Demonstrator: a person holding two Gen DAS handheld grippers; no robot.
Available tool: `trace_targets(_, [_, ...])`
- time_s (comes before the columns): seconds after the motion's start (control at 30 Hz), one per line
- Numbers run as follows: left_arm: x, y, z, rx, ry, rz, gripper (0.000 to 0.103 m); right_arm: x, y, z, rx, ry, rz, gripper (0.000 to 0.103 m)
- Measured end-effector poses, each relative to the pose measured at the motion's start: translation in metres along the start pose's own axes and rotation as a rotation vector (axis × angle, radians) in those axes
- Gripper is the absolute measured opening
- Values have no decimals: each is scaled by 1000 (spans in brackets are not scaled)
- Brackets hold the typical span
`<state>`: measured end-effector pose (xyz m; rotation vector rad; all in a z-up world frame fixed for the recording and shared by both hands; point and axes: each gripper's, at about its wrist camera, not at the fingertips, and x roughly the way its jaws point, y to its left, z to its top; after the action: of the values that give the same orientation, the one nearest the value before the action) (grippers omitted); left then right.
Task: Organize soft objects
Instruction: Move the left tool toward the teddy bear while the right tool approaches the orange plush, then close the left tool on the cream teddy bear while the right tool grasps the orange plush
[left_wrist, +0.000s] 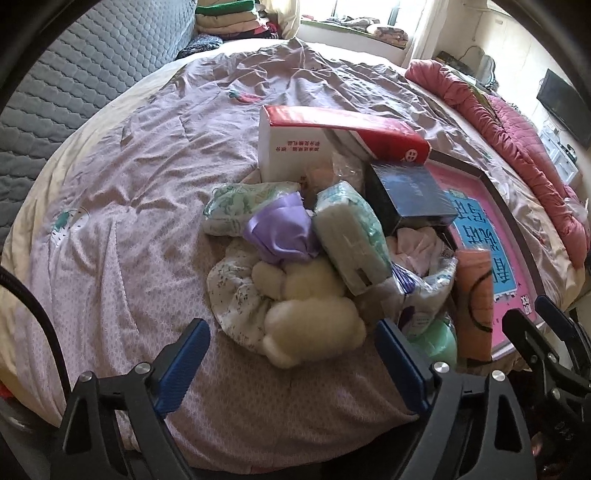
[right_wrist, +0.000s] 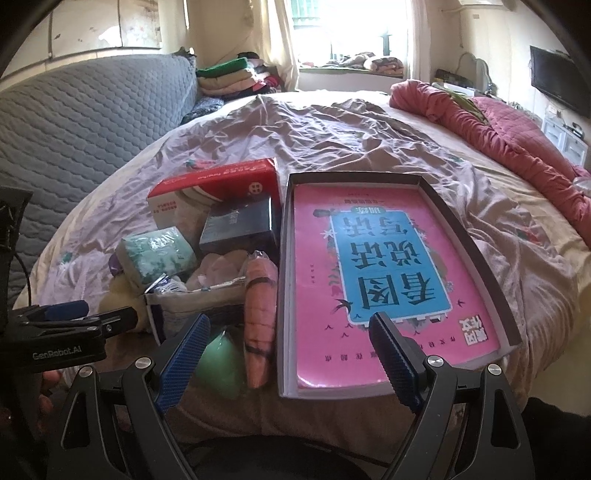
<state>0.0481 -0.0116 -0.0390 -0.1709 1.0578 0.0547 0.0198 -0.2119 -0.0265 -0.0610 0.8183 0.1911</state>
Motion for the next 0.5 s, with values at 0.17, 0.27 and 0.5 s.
trace_targets(0.17, [9, 3, 5, -8, 16, 0, 79, 16, 2, 5, -25, 7, -10, 87])
trace_targets(0.27, [12, 5, 6, -16, 23, -13, 78, 22, 3, 7, -39, 9, 2, 72])
trace_targets(0.5, [14, 4, 6, -6, 25, -36, 70, 38, 15, 9, -97, 40, 28, 42])
